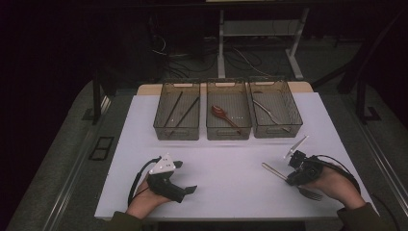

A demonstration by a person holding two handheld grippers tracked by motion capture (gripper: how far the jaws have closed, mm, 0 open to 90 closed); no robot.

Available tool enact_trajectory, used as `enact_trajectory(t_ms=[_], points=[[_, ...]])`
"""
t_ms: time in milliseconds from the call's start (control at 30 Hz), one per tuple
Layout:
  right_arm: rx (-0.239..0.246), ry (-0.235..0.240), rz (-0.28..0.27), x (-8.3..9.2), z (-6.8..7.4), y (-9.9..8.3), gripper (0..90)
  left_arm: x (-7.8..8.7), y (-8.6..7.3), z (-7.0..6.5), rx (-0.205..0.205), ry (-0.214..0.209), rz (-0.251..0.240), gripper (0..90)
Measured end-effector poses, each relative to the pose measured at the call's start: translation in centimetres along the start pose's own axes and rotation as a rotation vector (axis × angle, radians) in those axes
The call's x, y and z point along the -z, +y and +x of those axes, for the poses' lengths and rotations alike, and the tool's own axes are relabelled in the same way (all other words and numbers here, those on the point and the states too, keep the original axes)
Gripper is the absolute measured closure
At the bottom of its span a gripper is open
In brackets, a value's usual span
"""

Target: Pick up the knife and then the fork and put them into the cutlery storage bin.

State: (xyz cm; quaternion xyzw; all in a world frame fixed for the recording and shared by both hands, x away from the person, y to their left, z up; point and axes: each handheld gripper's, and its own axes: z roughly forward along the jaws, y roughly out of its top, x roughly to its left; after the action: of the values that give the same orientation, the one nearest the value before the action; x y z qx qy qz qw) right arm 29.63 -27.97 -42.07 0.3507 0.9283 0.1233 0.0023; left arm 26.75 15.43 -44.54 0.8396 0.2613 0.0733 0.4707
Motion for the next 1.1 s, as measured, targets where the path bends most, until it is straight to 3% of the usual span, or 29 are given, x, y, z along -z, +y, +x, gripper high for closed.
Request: enact_trajectory(t_ms=[233,533,867,1100], points=[[0.061,-0.051,0.04,-0.2,0.7,0.5,81.4,0.0,0.0,0.0,0.003,0.002,0.005,0.0],[0.066,-0.039,0.042,-0.1,0.6,0.5,82.6,-0.1,0.0,-0.1,0.004,0.003,0.008,0.0],[0.024,0.026,-0.041,0.3,-0.2,-0.1,82.7,-0.1,0.0,-0.1,-0.002,0.002,0.007,0.0],[0.01,0.021,-0.103,0.8,-0.5,-0.3,82.8,-0.1,0.0,-0.1,-0.002,0.003,0.007,0.0]])
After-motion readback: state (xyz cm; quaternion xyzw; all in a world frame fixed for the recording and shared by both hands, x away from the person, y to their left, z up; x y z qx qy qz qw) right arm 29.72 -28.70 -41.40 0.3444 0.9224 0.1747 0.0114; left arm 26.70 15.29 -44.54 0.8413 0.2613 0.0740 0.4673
